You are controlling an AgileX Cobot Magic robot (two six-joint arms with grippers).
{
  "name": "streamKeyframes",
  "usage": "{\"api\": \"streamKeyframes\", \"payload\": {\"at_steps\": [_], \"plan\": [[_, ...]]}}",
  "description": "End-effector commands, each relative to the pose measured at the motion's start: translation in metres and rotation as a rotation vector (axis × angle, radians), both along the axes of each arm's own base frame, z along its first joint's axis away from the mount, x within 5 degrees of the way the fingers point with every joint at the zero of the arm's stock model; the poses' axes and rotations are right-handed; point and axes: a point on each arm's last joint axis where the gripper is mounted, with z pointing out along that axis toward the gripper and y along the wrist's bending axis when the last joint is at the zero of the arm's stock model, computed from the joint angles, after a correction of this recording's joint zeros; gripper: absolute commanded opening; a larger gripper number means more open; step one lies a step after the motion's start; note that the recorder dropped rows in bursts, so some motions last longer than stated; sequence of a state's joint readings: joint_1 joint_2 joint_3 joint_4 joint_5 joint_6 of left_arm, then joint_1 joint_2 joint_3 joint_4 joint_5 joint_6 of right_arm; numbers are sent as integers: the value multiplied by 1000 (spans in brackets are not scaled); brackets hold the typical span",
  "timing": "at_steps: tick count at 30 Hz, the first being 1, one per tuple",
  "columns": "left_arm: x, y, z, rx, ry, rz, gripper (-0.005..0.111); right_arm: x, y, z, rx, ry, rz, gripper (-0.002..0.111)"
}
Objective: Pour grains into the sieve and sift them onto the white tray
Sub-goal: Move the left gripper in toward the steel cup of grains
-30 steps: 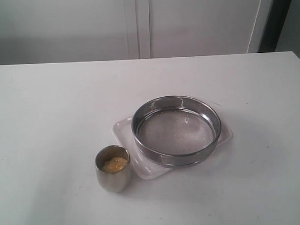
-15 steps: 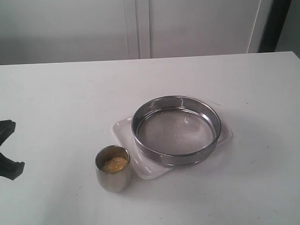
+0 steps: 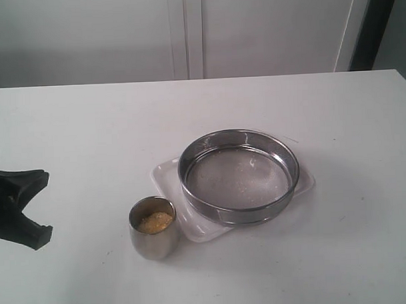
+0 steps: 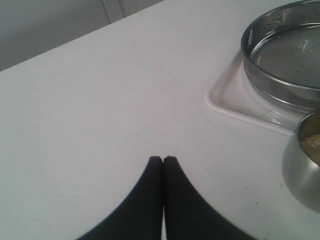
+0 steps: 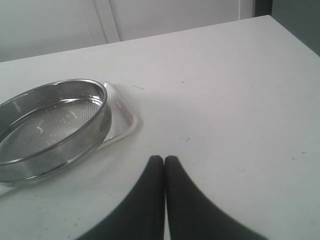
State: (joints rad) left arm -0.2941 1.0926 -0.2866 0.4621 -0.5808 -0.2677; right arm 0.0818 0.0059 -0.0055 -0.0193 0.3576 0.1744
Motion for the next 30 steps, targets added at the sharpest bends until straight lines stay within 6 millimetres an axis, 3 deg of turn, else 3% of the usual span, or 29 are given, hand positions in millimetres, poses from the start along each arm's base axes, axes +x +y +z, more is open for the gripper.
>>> {"api": "streamKeyframes", "payload": {"at_steps": [1,16,30], "plan": [[0,-3,-9,3,15,-27,0,0,0,0,6,-15,-3,0],[3,-3,-14,-26,-4,-5,0,0,0,0,6,-15,-3,0],[6,5,-16,178,-78,9,0,0,0,0,6,-15,-3,0]]}}
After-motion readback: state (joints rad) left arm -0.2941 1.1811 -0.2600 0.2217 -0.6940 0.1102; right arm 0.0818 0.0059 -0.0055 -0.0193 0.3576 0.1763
